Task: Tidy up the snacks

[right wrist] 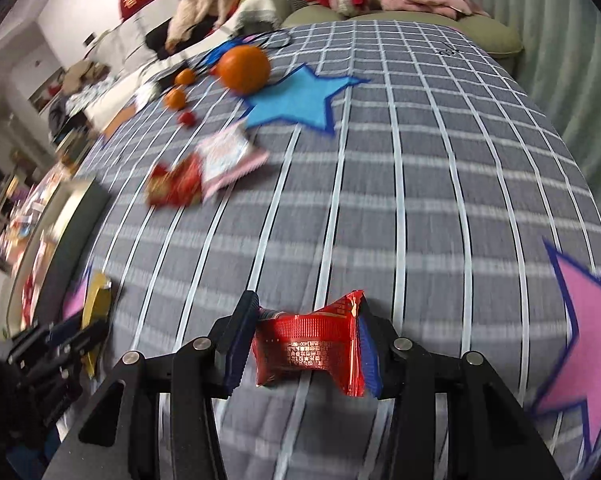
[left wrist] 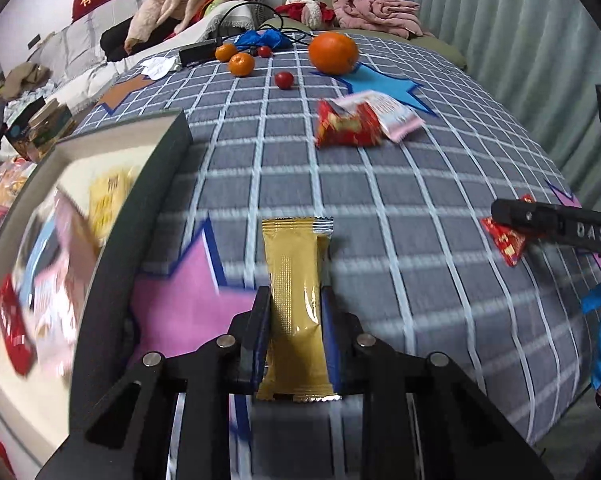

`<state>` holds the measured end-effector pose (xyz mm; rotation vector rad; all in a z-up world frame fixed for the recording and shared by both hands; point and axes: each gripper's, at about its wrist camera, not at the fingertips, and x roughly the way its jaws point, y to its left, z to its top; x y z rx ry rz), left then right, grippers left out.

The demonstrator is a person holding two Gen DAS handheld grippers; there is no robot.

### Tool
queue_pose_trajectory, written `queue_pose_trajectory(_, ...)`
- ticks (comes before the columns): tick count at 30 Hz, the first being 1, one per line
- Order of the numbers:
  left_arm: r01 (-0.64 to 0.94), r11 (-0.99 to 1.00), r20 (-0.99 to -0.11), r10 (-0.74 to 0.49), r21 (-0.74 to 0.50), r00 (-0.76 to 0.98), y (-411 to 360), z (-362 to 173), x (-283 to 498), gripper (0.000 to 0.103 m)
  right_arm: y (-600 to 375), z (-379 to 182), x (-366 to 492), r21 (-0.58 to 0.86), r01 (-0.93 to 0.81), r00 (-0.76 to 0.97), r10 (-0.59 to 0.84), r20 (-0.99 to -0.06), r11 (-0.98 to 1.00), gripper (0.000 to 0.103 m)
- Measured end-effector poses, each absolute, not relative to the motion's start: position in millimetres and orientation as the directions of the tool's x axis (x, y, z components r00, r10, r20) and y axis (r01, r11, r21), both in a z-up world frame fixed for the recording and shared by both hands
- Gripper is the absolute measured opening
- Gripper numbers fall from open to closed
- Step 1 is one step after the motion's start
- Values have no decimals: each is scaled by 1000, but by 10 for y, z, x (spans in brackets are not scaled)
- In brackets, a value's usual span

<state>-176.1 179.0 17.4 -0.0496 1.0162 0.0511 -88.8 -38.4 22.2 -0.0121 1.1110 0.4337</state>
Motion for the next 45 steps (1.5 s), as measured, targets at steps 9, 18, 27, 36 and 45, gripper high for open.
queue_pose_trajectory(9, -97, 994, -854, 17, -40, 520, 1868, 168, -1803, 80, -753, 235, -1306, 226, -201, 393, 290, -873, 953, 85)
queue_pose_trajectory(18, -78, 997, -828, 38, -8, 560, 1820, 61, -1681, 99, -640, 260, -1295, 280, -44, 409, 273, -871, 959, 85)
queue_pose_trajectory(27, -81, 997, -811, 37, -13, 584, 1828, 36, -1705, 102, -435, 241, -1243, 173, -120, 430, 208, -879, 978, 72)
queue_pose_trajectory(36, -77, 997, -806, 34, -14, 591, 1828, 26, -1709, 102, -940, 266, -1273, 147, -160, 401, 200, -894, 976, 78)
queue_pose_trajectory(45, -77, 997, -805, 35, -14, 592, 1828, 25, -1709, 102, -1041, 250, -1270, 283, 95, 449, 213, -868, 954, 90)
